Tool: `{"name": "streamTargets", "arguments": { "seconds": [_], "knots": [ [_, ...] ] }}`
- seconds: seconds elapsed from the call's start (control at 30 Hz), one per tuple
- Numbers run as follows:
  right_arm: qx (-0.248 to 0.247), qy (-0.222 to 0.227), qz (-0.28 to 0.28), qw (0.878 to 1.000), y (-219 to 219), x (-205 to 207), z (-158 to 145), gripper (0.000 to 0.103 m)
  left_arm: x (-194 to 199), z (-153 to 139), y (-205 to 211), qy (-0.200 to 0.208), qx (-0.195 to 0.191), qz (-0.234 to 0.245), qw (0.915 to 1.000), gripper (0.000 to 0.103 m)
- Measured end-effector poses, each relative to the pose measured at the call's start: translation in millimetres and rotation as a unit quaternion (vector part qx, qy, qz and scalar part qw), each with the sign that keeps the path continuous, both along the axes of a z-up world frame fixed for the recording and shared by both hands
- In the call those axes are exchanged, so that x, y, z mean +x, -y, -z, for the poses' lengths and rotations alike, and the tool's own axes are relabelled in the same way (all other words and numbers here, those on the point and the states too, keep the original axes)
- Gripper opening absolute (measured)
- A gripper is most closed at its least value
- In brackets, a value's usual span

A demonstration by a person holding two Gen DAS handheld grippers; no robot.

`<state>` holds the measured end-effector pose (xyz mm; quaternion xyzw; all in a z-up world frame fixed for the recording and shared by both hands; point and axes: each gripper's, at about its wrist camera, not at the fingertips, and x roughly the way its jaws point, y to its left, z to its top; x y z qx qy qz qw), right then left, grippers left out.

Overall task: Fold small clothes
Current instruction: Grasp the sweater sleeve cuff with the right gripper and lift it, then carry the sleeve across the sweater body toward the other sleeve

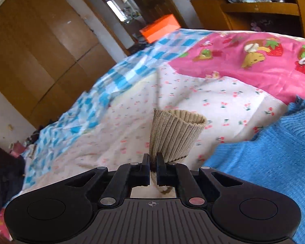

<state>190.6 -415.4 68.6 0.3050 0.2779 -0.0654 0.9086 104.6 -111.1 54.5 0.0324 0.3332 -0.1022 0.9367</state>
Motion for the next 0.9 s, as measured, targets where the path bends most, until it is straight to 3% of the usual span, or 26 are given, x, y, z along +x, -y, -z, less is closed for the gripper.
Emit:
{"name": "streamTargets", "arguments": {
  "seconds": [0.13,0.3,0.43,0.6,0.73,0.9],
  "knots": [
    [0.019,0.024,-0.097,0.995,-82.4,11.0,-25.4,0.007,-11.0,4.8,-42.6,-0.004,-0.001,-0.038,0.9993,0.103],
    [0.016,0.019,-0.213,0.977,-200.4,31.5,-39.8,0.007,-28.2,13.1,-103.7,0.002,0.006,-0.090,0.9960,0.103],
    [0.006,-0.011,-0.283,0.959,-285.8,45.8,-22.7,0.007,-41.1,16.9,-146.1,0.023,0.013,-0.137,0.9902,0.103],
    [-0.073,-0.069,-0.365,0.925,-375.1,45.3,27.0,0.007,-55.2,27.5,-184.0,0.035,0.018,-0.183,0.9822,0.103],
    [-0.107,-0.114,-0.409,0.899,-406.9,34.7,59.8,0.011,-57.3,30.9,-202.3,0.034,0.000,-0.198,0.9795,0.103],
    [-0.135,-0.121,-0.423,0.888,-415.7,24.8,66.0,0.012,-57.0,30.7,-211.4,0.036,-0.026,-0.201,0.9787,0.103]
  ]
}}
